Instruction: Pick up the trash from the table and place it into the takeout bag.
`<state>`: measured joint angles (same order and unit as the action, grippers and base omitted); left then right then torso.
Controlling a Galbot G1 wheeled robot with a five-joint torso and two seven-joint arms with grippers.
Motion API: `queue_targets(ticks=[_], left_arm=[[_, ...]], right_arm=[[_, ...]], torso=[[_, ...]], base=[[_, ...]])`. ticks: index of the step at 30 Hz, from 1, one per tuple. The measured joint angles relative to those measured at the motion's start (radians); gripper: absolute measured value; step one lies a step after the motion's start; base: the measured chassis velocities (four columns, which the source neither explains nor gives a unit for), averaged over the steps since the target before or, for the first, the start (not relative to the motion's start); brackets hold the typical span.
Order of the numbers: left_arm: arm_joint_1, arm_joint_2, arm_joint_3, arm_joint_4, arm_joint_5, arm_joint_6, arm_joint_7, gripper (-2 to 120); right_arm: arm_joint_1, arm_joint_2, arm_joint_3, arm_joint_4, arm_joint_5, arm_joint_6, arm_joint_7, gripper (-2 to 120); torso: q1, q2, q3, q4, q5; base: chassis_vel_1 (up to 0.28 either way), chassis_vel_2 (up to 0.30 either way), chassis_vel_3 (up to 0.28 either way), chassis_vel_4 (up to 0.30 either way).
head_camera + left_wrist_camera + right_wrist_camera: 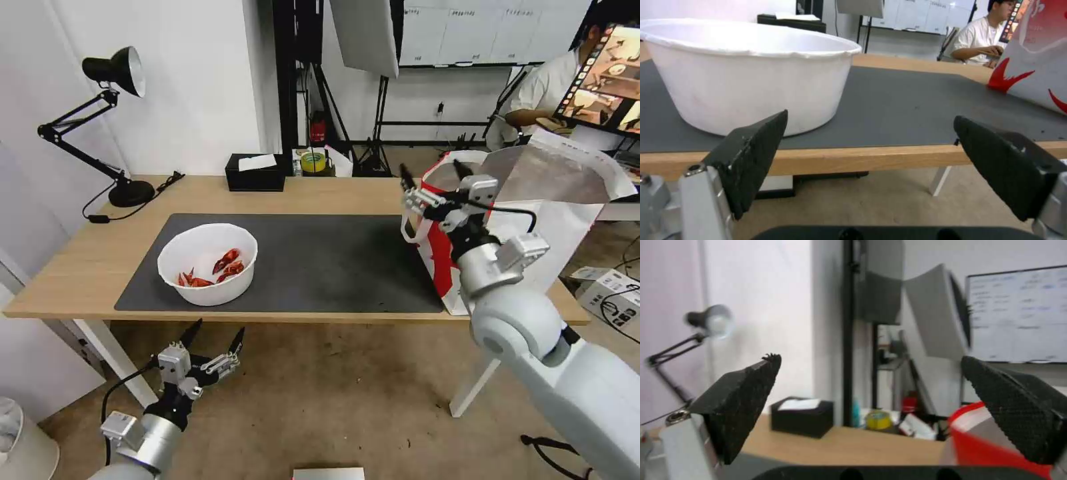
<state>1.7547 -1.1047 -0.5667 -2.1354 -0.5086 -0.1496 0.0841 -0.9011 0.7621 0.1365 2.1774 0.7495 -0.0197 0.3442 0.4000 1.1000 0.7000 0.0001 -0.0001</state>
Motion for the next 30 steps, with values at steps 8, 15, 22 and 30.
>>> queue_targets(ticks=[8, 15, 22, 30], left_arm=[[0.001, -0.001, -0.006, 0.002, -0.001, -0.011, 0.005, 100], [-0.009, -0.005, -0.017, 0.031, 0.014, -0.023, 0.026, 100], [-0.011, -0.004, -0.017, 0.037, 0.018, -0.029, 0.030, 100], [-0.011, -0.002, -0.018, 0.044, 0.019, -0.034, 0.032, 100]], right_arm=[[-0.126, -0.023, 0.037, 0.042, 0.029, 0.002, -0.157, 100], [-0.250, -0.013, 0.067, 0.042, 0.021, 0.017, -0.217, 100], [-0.367, 0.011, 0.085, -0.003, -0.057, 0.096, -0.279, 100], [-0.485, 0.056, 0.106, -0.054, -0.152, 0.204, -0.289, 100]], torso=[[0.000, 0.000, 0.000, -0.0001, 0.0000], [0.000, 0.000, 0.000, -0.0001, 0.0000], [0.000, 0.000, 0.000, -0.0001, 0.0000], [0.000, 0.000, 0.000, 0.0001, 0.0000]], base=[[0.000, 0.000, 0.000, 0.000], [0.000, 0.000, 0.000, 0.000], [0.000, 0.000, 0.000, 0.000], [0.000, 0.000, 0.000, 0.000]])
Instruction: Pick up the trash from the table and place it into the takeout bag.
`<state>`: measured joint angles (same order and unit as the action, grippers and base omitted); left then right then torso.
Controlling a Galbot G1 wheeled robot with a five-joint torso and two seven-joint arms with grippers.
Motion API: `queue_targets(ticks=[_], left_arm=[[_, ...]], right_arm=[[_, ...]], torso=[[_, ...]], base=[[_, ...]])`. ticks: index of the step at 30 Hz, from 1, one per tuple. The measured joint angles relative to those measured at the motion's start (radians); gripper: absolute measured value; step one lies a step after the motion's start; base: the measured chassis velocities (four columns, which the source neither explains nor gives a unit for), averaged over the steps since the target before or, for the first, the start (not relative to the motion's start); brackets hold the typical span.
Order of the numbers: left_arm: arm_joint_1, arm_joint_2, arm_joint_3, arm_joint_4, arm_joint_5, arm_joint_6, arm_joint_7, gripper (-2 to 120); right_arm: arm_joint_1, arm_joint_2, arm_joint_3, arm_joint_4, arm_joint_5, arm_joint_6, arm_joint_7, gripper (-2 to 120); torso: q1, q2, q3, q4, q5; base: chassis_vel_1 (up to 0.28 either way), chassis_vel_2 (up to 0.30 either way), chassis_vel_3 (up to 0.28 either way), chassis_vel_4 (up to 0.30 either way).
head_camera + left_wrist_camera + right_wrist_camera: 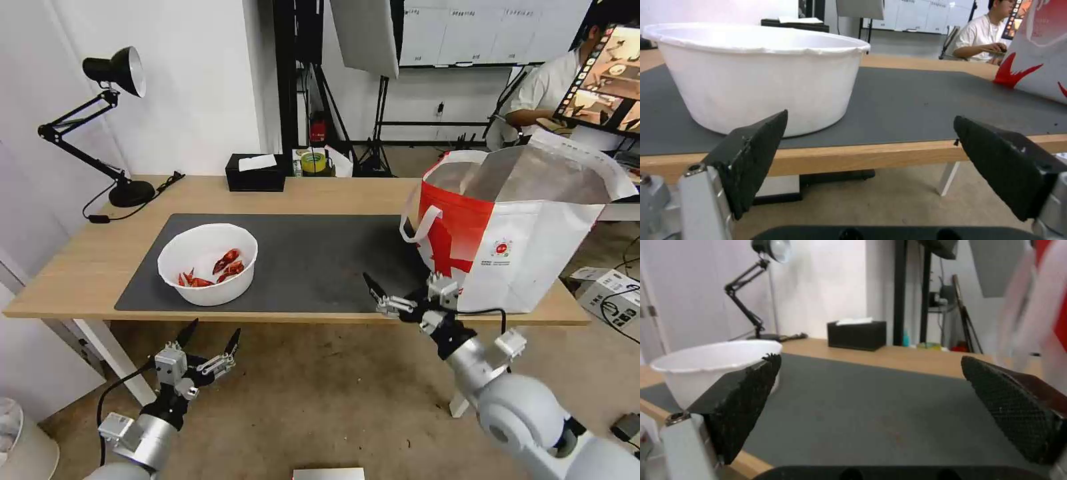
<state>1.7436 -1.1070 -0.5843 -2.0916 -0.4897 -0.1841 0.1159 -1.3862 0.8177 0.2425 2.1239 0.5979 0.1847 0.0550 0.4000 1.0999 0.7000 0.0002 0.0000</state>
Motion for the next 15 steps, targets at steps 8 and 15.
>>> queue_targets(ticks=[8, 15], left_arm=[[-0.006, 0.001, 0.003, 0.005, 0.000, -0.001, 0.000, 100], [-0.005, 0.002, 0.004, 0.005, 0.000, -0.001, 0.000, 100]], right_arm=[[-0.134, 0.057, 0.016, -0.065, -0.108, 0.077, 0.000, 100], [-0.159, 0.088, 0.014, -0.088, -0.145, 0.108, 0.015, 100]], torso=[[0.000, 0.000, 0.000, -0.0002, 0.0000], [0.000, 0.000, 0.000, -0.0002, 0.0000]], base=[[0.000, 0.000, 0.000, 0.000], [0.000, 0.000, 0.000, 0.000]])
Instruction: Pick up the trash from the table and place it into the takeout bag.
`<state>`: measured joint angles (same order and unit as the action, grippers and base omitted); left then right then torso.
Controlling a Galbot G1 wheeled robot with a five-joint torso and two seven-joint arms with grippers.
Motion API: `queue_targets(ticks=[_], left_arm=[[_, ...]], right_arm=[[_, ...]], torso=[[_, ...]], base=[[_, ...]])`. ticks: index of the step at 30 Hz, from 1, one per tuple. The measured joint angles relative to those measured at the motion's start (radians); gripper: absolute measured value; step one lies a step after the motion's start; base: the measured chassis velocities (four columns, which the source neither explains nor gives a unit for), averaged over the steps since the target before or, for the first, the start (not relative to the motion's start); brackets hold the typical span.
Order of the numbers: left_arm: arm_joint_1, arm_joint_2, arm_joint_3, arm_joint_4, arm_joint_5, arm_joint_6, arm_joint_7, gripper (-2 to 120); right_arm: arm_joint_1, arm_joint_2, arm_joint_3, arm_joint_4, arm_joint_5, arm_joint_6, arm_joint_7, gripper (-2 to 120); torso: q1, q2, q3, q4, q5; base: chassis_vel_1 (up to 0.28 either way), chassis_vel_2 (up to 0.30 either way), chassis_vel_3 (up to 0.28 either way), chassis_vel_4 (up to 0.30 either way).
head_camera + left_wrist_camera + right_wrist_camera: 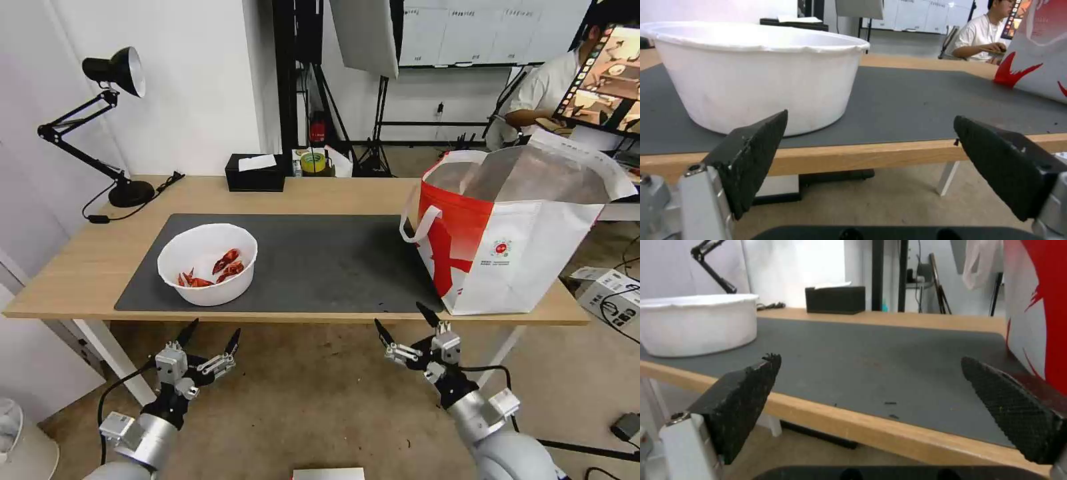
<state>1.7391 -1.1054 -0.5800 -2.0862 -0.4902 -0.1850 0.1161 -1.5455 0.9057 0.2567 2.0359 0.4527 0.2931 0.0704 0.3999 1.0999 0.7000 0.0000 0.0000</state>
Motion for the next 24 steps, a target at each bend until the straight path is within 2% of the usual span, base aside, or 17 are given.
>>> queue_targets(ticks=[24], left_arm=[[-0.001, 0.004, -0.001, -0.003, 0.003, 0.000, -0.002, 100]], right_arm=[[0.000, 0.002, -0.002, -0.003, -0.017, 0.004, 0.027, 100]], torso=[[0.000, 0.000, 0.000, 0.0002, 0.0000]], base=[[0.000, 0.000, 0.000, 0.000]])
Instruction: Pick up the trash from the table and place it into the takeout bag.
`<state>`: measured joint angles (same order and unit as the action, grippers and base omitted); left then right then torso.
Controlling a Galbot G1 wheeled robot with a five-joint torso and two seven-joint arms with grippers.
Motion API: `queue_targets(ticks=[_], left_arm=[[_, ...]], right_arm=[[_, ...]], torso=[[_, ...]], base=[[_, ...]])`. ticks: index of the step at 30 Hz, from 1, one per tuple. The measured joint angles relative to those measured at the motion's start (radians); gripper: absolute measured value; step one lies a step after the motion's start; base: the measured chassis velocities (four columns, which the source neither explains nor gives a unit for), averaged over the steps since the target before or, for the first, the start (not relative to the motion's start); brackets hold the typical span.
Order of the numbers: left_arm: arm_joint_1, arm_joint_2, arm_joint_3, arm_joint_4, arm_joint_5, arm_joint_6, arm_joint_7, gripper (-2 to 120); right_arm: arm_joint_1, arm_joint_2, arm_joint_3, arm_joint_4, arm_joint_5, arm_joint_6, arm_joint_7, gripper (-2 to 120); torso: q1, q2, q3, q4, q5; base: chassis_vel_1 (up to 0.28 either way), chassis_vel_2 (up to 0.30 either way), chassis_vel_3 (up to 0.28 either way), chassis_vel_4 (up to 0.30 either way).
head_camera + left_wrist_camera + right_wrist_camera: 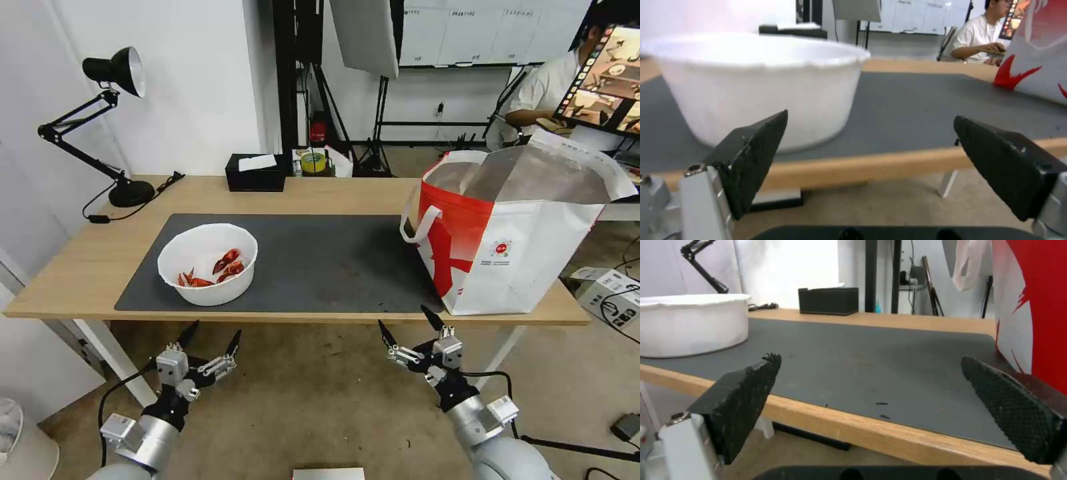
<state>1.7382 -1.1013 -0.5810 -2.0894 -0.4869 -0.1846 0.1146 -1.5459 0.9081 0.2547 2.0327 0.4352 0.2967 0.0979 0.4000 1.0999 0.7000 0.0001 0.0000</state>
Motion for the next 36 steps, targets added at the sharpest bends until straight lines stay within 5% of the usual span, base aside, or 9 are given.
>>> queue_targets(ticks=[11, 17, 22, 29, 36], left_arm=[[-0.101, 0.174, -0.088, -0.025, -0.159, 0.064, -0.048, 100], [-0.250, 0.363, -0.077, 0.010, -0.338, 0.154, -0.128, 100], [-0.312, 0.457, -0.071, 0.074, -0.433, 0.235, -0.167, 100], [-0.345, 0.530, -0.091, 0.140, -0.566, 0.359, -0.176, 100], [-0.496, 0.593, -0.012, 0.207, -0.741, 0.508, -0.180, 100]], right_arm=[[0.001, -0.001, 0.000, 0.000, 0.001, -0.002, 0.000, 100], [0.001, -0.001, 0.000, 0.000, 0.001, -0.002, 0.000, 100], [0.002, -0.001, 0.000, 0.001, 0.002, -0.003, 0.000, 100], [0.002, -0.001, 0.000, 0.001, 0.002, -0.003, 0.000, 100], [0.002, -0.001, 0.000, 0.001, 0.002, -0.003, 0.000, 100]], torso=[[0.000, 0.000, 0.000, 0.0000, 0.0000], [0.000, 0.000, 0.000, -0.0004, -0.0002], [0.000, 0.000, 0.000, -0.0002, 0.0000], [0.000, 0.000, 0.000, 0.0001, -0.0001], [0.000, 0.000, 0.000, -0.0002, -0.0002]], base=[[0.000, 0.000, 0.000, 0.000], [0.000, 0.000, 0.000, 0.000], [0.000, 0.000, 0.000, 0.000], [0.000, 0.000, 0.000, 0.000], [0.000, 0.000, 0.000, 0.000]])
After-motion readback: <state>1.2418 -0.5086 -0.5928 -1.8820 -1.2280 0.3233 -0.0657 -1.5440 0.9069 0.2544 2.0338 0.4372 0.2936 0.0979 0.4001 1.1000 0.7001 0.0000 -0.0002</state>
